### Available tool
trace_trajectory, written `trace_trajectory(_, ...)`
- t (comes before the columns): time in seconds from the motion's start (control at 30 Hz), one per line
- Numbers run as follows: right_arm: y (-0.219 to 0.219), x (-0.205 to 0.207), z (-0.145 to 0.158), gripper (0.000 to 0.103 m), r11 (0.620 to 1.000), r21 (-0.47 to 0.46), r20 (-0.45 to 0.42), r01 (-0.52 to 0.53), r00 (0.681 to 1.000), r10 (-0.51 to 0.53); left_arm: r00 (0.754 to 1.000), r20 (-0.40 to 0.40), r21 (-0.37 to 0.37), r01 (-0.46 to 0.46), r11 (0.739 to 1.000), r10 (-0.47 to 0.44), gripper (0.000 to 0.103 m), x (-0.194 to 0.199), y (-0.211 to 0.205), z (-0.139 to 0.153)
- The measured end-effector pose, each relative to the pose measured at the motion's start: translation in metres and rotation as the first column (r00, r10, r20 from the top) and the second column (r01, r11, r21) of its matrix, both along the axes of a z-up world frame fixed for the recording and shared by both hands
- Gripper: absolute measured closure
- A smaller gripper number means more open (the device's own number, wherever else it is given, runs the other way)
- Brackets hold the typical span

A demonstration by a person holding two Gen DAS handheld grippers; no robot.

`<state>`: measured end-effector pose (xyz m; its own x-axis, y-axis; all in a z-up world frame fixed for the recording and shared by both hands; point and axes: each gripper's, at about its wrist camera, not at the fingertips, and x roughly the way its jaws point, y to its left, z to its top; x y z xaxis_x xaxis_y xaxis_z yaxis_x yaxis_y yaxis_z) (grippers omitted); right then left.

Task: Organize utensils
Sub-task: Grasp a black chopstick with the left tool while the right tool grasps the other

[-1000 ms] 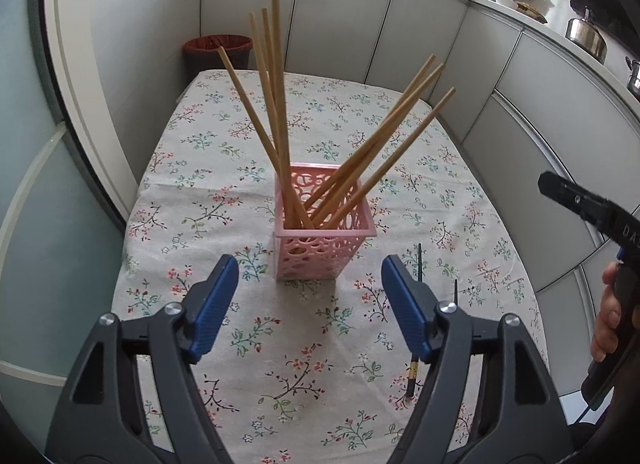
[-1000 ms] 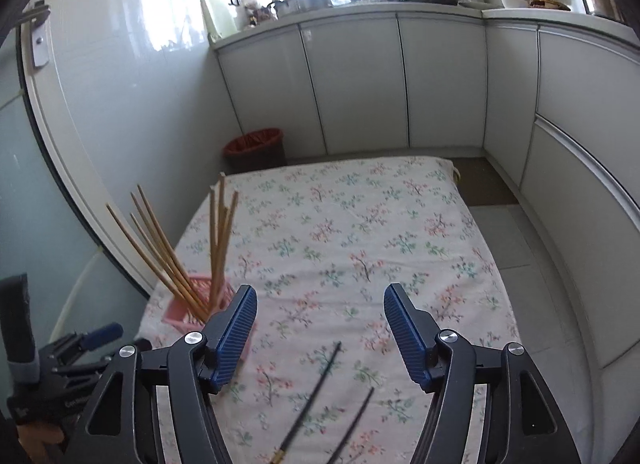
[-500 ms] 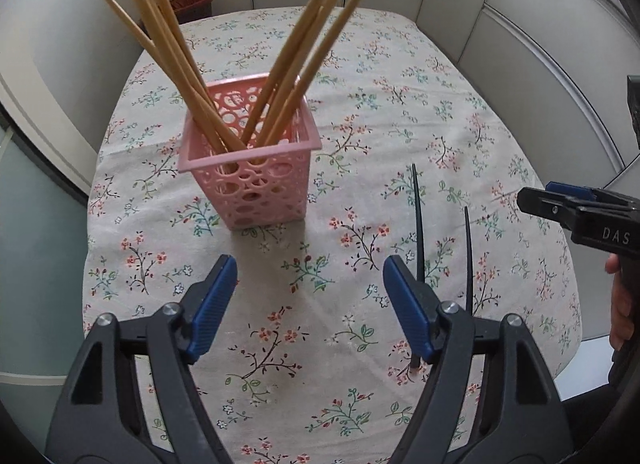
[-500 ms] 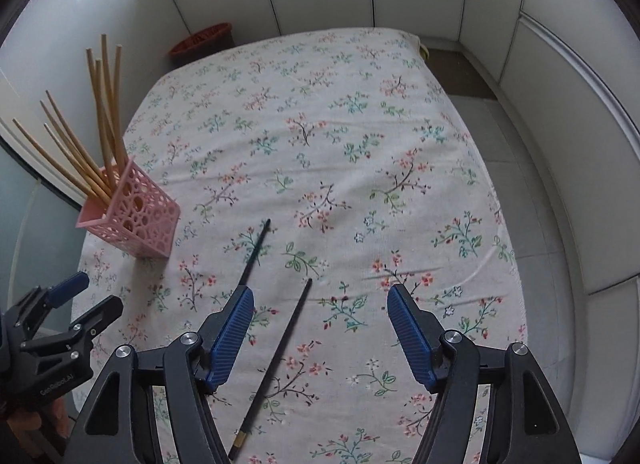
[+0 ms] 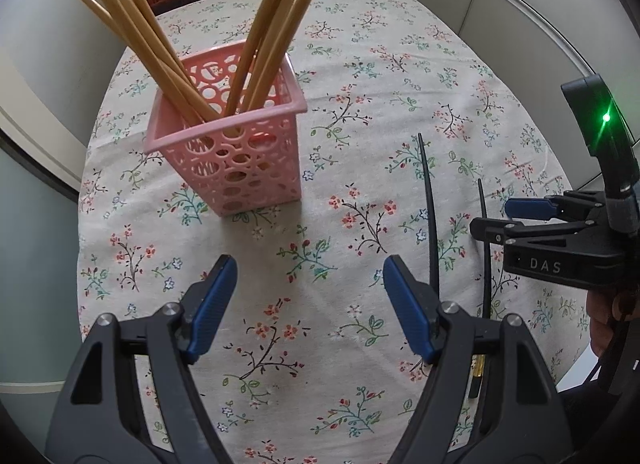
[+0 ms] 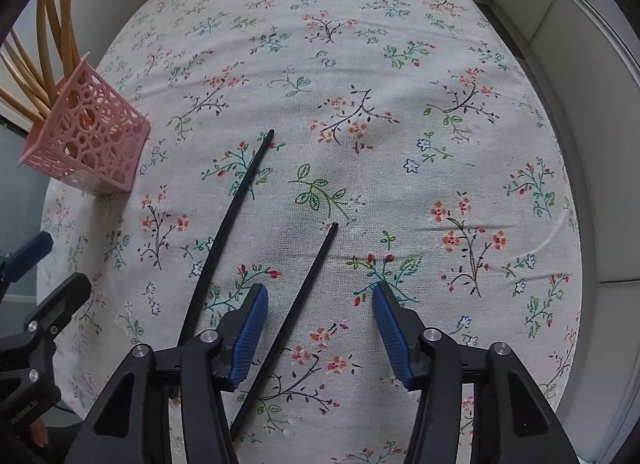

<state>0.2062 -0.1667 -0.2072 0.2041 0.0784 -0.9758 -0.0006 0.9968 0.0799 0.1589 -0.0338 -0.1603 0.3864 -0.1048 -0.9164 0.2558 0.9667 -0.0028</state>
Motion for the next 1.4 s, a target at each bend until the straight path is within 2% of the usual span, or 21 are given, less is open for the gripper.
trace_trajectory(0.1, 0.011, -0.003, -0.001, 0.054, 0.997, -0.067, 0.014, -0.039, 0.999, 0.040, 1.000, -0.004, -0.004, 0.003, 1.000, -0.003, 0.027, 0.001, -0.002, -0.001)
trace_trajectory(0.13, 0.014, -0.005, -0.001, 0.059, 0.995, -0.084, 0.021, -0.051, 0.998, 0.053, 1.000, -0.007, -0.005, 0.005, 1.000, -0.005, 0.027, 0.002, -0.003, -0.002)
trace_trajectory(0.2, 0.018, -0.009, 0.000, 0.074, 0.993, -0.078, 0.031, -0.084, 0.996, 0.087, 1.000, -0.010, -0.008, 0.010, 1.000, -0.010, 0.027, 0.003, -0.007, -0.003)
trace_trajectory(0.23, 0.019, -0.010, 0.000, 0.087, 0.993, -0.071, 0.032, -0.097, 0.995, 0.100, 1.000, -0.012, -0.010, 0.015, 1.000, -0.015, 0.027, 0.003, -0.009, -0.003)
trace_trajectory(0.37, 0.017, -0.012, 0.000, 0.097, 0.993, -0.041, 0.025, -0.108, 0.994, 0.109, 0.999, -0.011, -0.021, 0.037, 0.999, -0.037, 0.027, 0.007, -0.021, -0.004)
trace_trajectory(0.43, 0.008, -0.012, 0.002, 0.098, 0.996, -0.019, 0.023, -0.086, 0.996, 0.086, 0.999, -0.010, -0.031, 0.049, 0.998, -0.049, 0.027, 0.010, -0.027, -0.005)
trace_trajectory(0.5, -0.005, -0.011, 0.005, 0.098, 0.998, -0.017, 0.038, -0.065, 0.997, 0.066, 0.998, -0.009, -0.043, 0.062, 0.997, -0.062, 0.032, 0.012, -0.037, -0.007)
trace_trajectory(0.57, -0.017, -0.012, 0.010, 0.098, 0.999, 0.014, 0.045, -0.039, 0.998, 0.038, 0.997, -0.017, -0.052, 0.079, 0.996, -0.080, 0.049, 0.017, -0.049, -0.012)
trace_trajectory(0.67, -0.034, -0.015, 0.016, 0.098, 0.999, 0.035, 0.057, -0.014, 0.998, 0.012, 0.994, -0.029, -0.064, 0.102, 0.993, -0.104, 0.067, 0.025, -0.069, -0.020)
trace_trajectory(0.77, -0.049, -0.019, 0.020, 0.098, 0.999, 0.049, 0.061, 0.004, 0.998, -0.007, 0.993, -0.033, -0.067, 0.109, 0.992, -0.112, 0.080, 0.037, -0.085, -0.026)
trace_trajectory(0.93, -0.067, -0.019, 0.019, 0.098, 0.997, 0.069, 0.057, 0.030, 0.998, -0.034, 0.995, -0.051, -0.071, 0.084, 0.994, -0.088, 0.087, 0.054, -0.098, -0.038)
trace_trajectory(1.03, -0.065, -0.018, 0.025, 0.098, 0.996, 0.078, 0.062, 0.032, 0.997, -0.037, 0.994, -0.072, -0.054, 0.073, 0.996, -0.077, 0.088, 0.060, -0.102, -0.049)
trace_trajectory(1.13, -0.063, -0.015, 0.025, 0.098, 0.996, 0.082, 0.063, 0.030, 0.997, -0.036, 0.994, -0.068, -0.044, 0.077, 0.996, -0.080, 0.090, 0.061, -0.104, -0.050)
trace_trajectory(1.2, -0.063, -0.017, 0.027, 0.098, 0.996, 0.085, 0.066, 0.027, 0.997, -0.033, 0.994, -0.066, -0.034, 0.082, 0.996, -0.084, 0.097, 0.062, -0.104, -0.051)
trace_trajectory(1.4, -0.057, -0.018, 0.032, 0.098, 0.996, 0.092, 0.092, 0.019, 0.995, -0.027, 0.994, -0.067, -0.061, 0.081, 0.995, -0.085, 0.097, 0.052, -0.095, -0.043)
